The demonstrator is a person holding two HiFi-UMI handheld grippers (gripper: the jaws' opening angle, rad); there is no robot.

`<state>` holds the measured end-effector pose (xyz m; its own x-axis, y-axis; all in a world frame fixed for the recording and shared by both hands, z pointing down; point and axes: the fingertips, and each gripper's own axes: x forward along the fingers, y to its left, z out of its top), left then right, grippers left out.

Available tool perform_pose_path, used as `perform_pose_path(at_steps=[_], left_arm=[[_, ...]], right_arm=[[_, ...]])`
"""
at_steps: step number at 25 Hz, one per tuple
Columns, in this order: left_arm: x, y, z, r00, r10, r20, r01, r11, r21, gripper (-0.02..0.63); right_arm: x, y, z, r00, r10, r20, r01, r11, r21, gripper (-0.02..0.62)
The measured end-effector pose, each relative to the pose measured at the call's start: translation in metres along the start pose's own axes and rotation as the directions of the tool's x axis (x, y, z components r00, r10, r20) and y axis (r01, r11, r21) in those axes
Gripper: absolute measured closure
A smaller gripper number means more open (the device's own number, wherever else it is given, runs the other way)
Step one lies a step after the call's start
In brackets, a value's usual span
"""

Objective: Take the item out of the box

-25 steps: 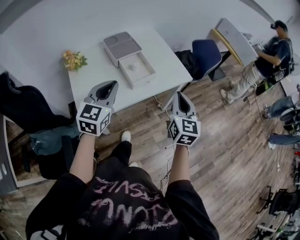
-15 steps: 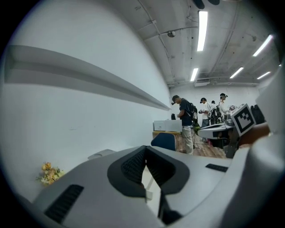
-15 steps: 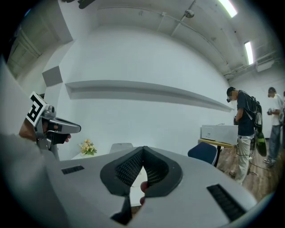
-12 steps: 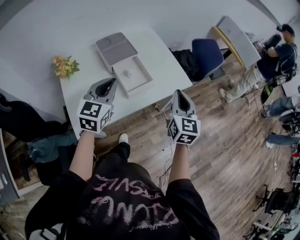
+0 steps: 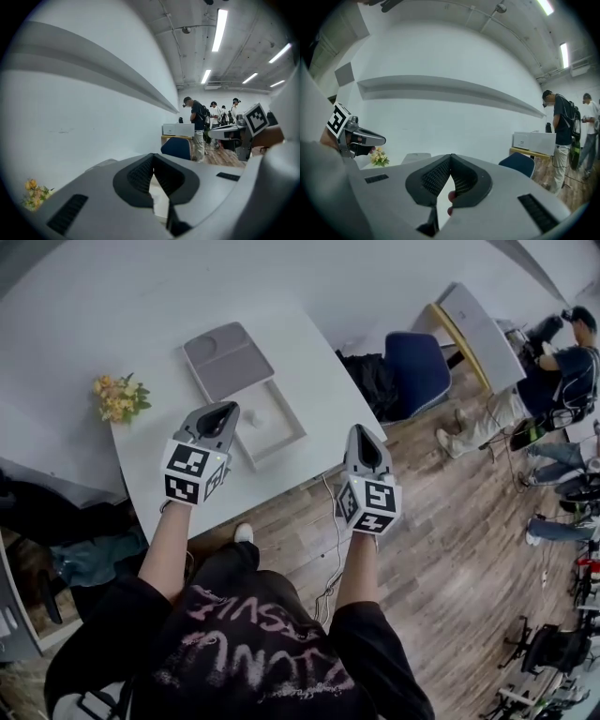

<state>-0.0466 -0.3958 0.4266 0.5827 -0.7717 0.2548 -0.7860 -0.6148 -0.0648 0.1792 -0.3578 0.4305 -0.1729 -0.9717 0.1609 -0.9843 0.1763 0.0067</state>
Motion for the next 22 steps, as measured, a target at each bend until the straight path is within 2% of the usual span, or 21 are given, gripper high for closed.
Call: perform_pose_path(at_steps=[9, 16, 22], left_arm=[[0.038, 0.030, -0.003, 0.999, -0.031, -0.027, 0.031, 1.000, -0.001, 0.604], [0.048, 0.029, -0.009, 0.998, -0.052, -0.040, 0.051, 0.999, -0.006, 0.604], [0.051, 0.034, -0.003, 0.999, -0.021, -0.029, 0.021, 1.000, -0.019, 0.604]], right_arm=[[0.046, -0.007, 0.008, 1.000, -0.018, -0.008, 0.018, 1.000, -0.003, 0.584], [0.058, -0.006, 0.002, 1.000, -0.011, -0.014, 0.011, 1.000, 0.012, 0.584], [0.071, -0.008, 0.009, 1.000, 0.015, -0.004, -0.015, 1.000, 0.008, 0.584]])
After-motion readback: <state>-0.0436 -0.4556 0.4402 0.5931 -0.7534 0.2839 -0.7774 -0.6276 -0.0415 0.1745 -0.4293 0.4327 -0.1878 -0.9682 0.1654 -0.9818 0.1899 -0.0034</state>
